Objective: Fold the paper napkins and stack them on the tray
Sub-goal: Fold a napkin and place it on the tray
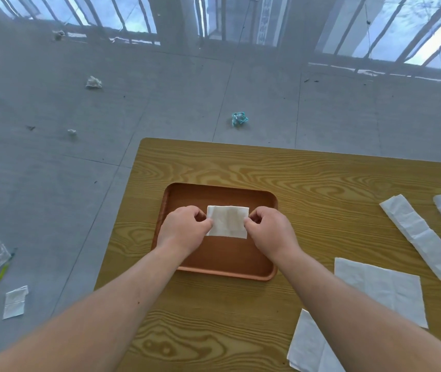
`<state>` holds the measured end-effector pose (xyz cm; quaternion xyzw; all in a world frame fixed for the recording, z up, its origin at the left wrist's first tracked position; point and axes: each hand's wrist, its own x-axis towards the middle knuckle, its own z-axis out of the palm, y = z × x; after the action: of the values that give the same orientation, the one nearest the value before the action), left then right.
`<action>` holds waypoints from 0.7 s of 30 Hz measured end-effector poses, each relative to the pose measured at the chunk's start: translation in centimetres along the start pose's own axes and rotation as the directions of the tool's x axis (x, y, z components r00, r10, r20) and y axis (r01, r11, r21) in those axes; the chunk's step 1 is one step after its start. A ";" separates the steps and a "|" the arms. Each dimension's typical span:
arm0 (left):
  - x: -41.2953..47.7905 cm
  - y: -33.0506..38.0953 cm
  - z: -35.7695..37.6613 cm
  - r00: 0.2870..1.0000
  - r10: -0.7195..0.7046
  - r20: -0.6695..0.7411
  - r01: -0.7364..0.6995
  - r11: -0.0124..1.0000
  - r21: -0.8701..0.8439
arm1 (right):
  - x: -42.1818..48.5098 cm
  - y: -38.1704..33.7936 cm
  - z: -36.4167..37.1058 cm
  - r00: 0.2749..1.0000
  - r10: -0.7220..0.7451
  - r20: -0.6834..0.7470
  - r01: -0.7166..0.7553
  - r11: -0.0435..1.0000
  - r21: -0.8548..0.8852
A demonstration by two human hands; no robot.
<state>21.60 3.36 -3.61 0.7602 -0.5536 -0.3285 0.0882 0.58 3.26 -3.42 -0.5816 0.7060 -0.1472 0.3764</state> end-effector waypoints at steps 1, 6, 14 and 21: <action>0.1 -0.4 -0.1 1.000 -0.012 -0.003 0.012 1.000 0.004 | 0.1 -0.1 0.3 1.000 0.010 0.011 -0.010 1.000 -0.005; 0.7 -1.9 -0.1 0.999 -0.054 -0.002 0.054 0.998 0.017 | 0.5 -0.3 1.6 0.999 0.013 0.034 -0.008 0.991 -0.132; -0.6 -3.4 1.3 0.925 0.376 -0.058 -0.331 0.871 0.363 | -1.0 -0.1 3.3 0.931 -0.362 -0.047 0.311 0.853 -0.419; -1.8 -5.2 4.0 0.805 0.479 0.349 -0.593 0.637 0.493 | -2.4 1.9 6.6 0.835 -0.378 0.401 0.543 0.687 -0.483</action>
<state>22.94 7.83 -8.58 0.5157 -0.8328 -0.1715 -0.1058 3.97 7.53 -8.29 -0.8415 0.4875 0.0642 0.2239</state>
